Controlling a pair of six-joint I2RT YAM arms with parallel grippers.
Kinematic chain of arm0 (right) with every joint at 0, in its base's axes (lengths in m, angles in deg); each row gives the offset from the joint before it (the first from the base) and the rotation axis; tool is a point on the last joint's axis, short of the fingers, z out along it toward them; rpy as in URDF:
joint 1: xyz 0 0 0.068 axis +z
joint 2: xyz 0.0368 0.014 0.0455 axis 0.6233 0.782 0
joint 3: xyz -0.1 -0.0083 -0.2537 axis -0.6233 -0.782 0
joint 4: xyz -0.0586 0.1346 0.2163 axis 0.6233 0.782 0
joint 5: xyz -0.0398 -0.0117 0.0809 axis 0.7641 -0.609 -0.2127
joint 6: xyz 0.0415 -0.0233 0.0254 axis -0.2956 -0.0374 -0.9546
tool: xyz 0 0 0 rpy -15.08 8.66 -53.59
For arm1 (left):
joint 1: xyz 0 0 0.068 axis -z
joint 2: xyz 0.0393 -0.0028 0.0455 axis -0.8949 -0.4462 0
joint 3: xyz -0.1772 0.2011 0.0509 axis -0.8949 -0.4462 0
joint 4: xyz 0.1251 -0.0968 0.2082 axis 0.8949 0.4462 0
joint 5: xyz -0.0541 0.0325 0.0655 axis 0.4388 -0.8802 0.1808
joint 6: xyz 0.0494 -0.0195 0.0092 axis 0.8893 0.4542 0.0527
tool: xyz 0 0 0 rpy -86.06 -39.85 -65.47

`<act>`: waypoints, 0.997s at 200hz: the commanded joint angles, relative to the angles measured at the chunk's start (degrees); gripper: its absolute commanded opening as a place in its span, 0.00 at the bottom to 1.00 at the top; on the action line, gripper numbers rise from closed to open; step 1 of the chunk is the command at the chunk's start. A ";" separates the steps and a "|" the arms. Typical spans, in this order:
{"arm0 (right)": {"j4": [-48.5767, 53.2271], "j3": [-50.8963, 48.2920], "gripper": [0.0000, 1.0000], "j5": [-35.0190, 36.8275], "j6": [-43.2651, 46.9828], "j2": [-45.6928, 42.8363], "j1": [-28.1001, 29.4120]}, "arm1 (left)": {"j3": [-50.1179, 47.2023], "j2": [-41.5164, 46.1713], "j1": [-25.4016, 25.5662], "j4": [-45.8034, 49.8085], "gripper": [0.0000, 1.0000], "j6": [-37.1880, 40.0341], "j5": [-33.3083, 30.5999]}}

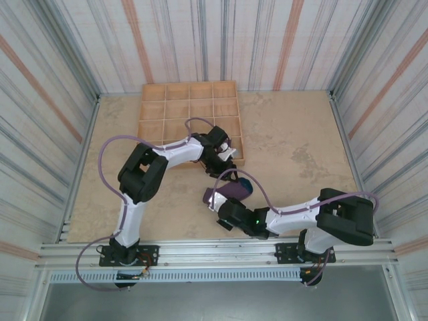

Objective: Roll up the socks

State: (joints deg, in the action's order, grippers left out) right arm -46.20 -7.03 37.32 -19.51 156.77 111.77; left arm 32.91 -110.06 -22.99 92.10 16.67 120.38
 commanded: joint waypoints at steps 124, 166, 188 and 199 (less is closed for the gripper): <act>0.44 -3.54 0.00 -7.51 -5.69 -5.31 -7.14 | -2.39 -2.83 3.79 0.83 0.18 -0.63 -0.97; 1.24 -3.11 0.00 -8.38 -6.59 -4.54 -7.20 | -3.27 -1.82 3.07 -0.21 0.06 -2.44 -3.31; 2.60 -2.76 0.00 -9.56 -7.95 -4.81 -7.58 | -5.64 -0.08 1.15 -2.37 0.00 -5.25 -3.98; 3.38 -2.57 0.00 -11.46 -8.87 -5.08 -8.03 | -6.85 0.77 0.03 -3.32 0.00 -6.74 -4.78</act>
State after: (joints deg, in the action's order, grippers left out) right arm -46.18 -9.59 28.93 -25.17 152.31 104.66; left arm 29.66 -110.37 -20.50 89.09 13.33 120.01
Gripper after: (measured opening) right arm 0.102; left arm 0.053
